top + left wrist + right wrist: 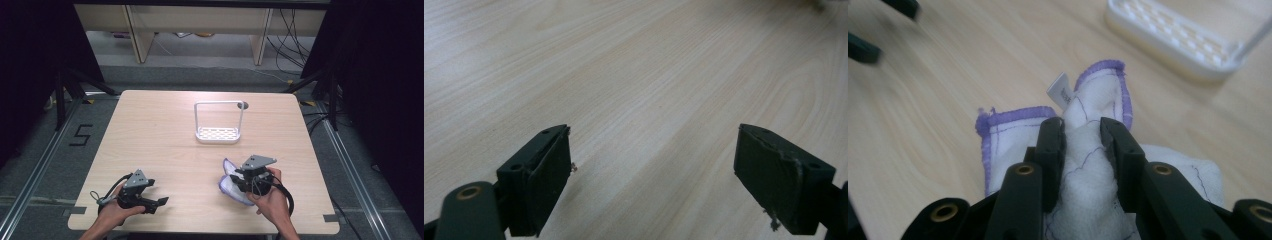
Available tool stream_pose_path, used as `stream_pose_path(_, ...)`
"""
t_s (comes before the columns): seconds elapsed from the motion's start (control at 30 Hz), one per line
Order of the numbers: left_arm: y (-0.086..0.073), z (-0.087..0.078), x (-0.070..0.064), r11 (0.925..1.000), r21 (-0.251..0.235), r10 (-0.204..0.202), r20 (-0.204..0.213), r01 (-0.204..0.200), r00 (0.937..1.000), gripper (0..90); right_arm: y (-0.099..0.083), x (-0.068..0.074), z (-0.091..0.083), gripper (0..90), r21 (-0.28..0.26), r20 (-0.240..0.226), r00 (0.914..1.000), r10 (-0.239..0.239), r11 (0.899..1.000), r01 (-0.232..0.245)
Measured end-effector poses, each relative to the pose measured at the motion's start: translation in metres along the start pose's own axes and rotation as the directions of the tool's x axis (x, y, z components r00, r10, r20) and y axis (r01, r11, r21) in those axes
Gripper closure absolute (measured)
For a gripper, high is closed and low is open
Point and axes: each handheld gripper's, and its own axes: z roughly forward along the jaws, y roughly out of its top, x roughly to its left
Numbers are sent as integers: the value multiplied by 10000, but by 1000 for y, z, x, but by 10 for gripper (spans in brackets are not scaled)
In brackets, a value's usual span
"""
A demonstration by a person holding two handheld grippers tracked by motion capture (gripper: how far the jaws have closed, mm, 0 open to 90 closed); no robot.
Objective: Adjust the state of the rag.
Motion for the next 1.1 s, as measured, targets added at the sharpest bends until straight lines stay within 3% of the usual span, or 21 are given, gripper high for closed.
stream_pose_path(0.1,0,0,0,9998,-145,-95,9,95,10000,149,14,6,-6,719,-525,-289,9995,-114,9986,98)
stream_pose_path(0.13,1,-2,3,10000,42,27,6,-28,10000,149,28,12,-10,719,-920,-619,9978,-246,9956,189)
stream_pose_path(0.17,1,-2,3,10000,42,27,6,-28,10000,148,28,12,-10,719,-920,-619,9978,-246,9956,189)
stream_pose_path(0.2,1,-4,5,10000,-18,75,-121,-75,9999,148,40,18,-8,720,-1258,-861,9953,-448,9915,337)
stream_pose_path(0.27,1,-4,6,9998,-117,-133,1,133,9999,149,48,25,2,719,-1303,-1032,9919,-739,9896,602)
stream_pose_path(0.33,0,-4,7,9992,-256,-318,-3,318,9995,149,52,31,19,718,-1060,-1188,9887,-913,9912,788)
stream_pose_path(0.37,0,-4,7,9992,-256,-318,-3,318,9995,149,52,31,19,718,-1060,-1188,9887,-913,9912,788)
stream_pose_path(0.4,0,-5,7,9992,-228,-320,-62,319,9995,148,49,36,43,716,-596,-1262,9866,-1034,9935,966)
stream_pose_path(0.47,0,-5,7,9992,-282,-302,-154,298,9994,149,41,39,68,709,-38,-1092,9886,-1035,9946,1038)
stream_pose_path(0.53,0,-5,7,9992,-292,-281,-166,276,9995,149,32,37,89,697,649,-1065,9849,-1368,9874,1441)
stream_pose_path(0.57,0,-5,8,9992,-319,-262,-128,257,9996,149,32,37,89,697,649,-1065,9849,-1368,9874,1441)
stream_pose_path(0.6,1,-6,7,9997,-176,-184,-59,182,9998,149,23,37,103,671,1087,-777,9864,-1447,9823,1527)
stream_pose_path(0.63,1,-6,7,9997,-176,-184,-59,182,9998,149,23,37,103,671,1087,-777,9864,-1447,9823,1527)
stream_pose_path(0.7,1,-6,7,9999,-4,118,-194,-118,9997,150,21,35,105,540,1176,-547,9870,-1513,9806,1569)
stream_pose_path(0.77,1,-5,6,10000,-79,21,-144,-23,9999,150,24,35,102,494,1142,-261,9860,-1649,9793,1669)
stream_pose_path(0.8,2,-4,5,9996,-244,-143,-111,140,9998,150,30,38,91,456,882,277,9837,-1776,9807,1746)
stream_pose_path(0.83,2,-4,5,9996,-244,-143,-111,140,9998,150,30,38,91,456,882,277,9837,-1776,9807,1746)
stream_pose_path(0.87,2,-5,6,9998,-187,-123,-84,122,9999,150,37,45,81,462,572,218,9817,-1890,9806,1875)
stream_pose_path(0.93,2,-5,6,9996,-231,-161,-121,158,9998,150,40,50,77,471,517,50,9820,-1889,9807,1884)
stream_pose_path(0.97,2,-5,7,9995,-232,-198,-111,196,9997,150,44,61,76,489,347,-436,9798,-1951,9799,1967)
stream_pose_path(1.1,2,-8,10,9999,-135,-26,-276,23,9996,150,41,81,91,536,636,-1168,9657,-2320,9686,2404)
